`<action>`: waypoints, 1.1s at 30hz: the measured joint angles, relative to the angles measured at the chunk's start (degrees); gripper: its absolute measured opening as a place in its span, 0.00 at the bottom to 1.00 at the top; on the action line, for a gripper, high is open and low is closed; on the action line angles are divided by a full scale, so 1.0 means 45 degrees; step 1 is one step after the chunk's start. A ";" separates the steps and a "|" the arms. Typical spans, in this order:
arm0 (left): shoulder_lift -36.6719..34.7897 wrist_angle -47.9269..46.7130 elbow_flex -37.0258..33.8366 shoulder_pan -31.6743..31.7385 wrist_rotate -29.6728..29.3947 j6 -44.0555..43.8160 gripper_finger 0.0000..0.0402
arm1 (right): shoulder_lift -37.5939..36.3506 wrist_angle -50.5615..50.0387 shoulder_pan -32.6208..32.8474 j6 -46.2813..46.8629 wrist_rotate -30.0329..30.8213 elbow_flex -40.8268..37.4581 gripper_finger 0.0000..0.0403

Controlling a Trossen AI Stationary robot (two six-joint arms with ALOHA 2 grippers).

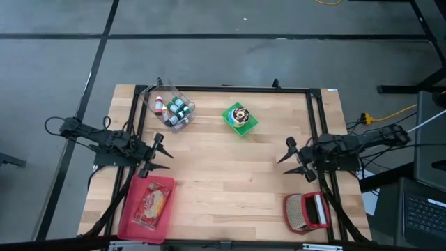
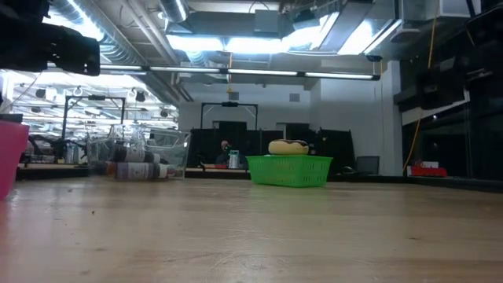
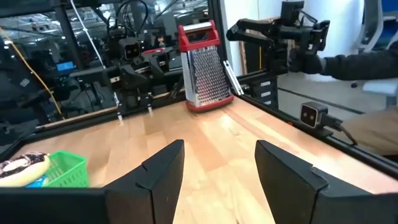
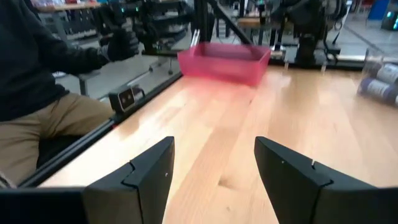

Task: Pick & Place Food Item
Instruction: Return to Home Position

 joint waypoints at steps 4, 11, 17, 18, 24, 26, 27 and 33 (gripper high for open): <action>0.0262 -0.0005 0.0000 0.0000 -0.0007 0.0184 0.48 | 0.0474 0.0000 0.0000 0.0000 0.0000 0.0000 0.56; 0.0750 -0.0009 0.0000 0.0000 -0.0019 0.0836 0.48 | 0.0679 0.0015 0.0000 -0.0146 0.0001 0.0000 0.56; 0.0827 -0.0010 0.0000 0.0000 -0.0024 0.0752 0.47 | 0.0679 0.0019 0.0000 -0.0279 -0.0004 0.0000 0.56; 0.0827 -0.0010 0.0000 0.0000 -0.0024 0.0752 0.47 | 0.0679 0.0019 0.0000 -0.0163 0.0000 0.0000 0.56; 0.0823 -0.0010 0.0000 0.0000 -0.0024 0.0752 0.48 | 0.0679 0.0024 0.0000 -0.0034 -0.0005 0.0000 0.56; 0.0827 -0.0010 0.0000 0.0000 -0.0024 0.0752 0.48 | 0.0679 0.0024 0.0000 -0.0034 -0.0005 0.0000 0.56; 0.0827 -0.0010 0.0000 0.0000 -0.0024 0.0752 0.48 | 0.0679 0.0024 0.0000 -0.0034 -0.0005 0.0000 0.56; 0.0824 -0.0010 0.0000 0.0000 -0.0024 0.0750 0.48 | 0.0679 0.0024 0.0000 -0.0029 -0.0005 0.0000 0.56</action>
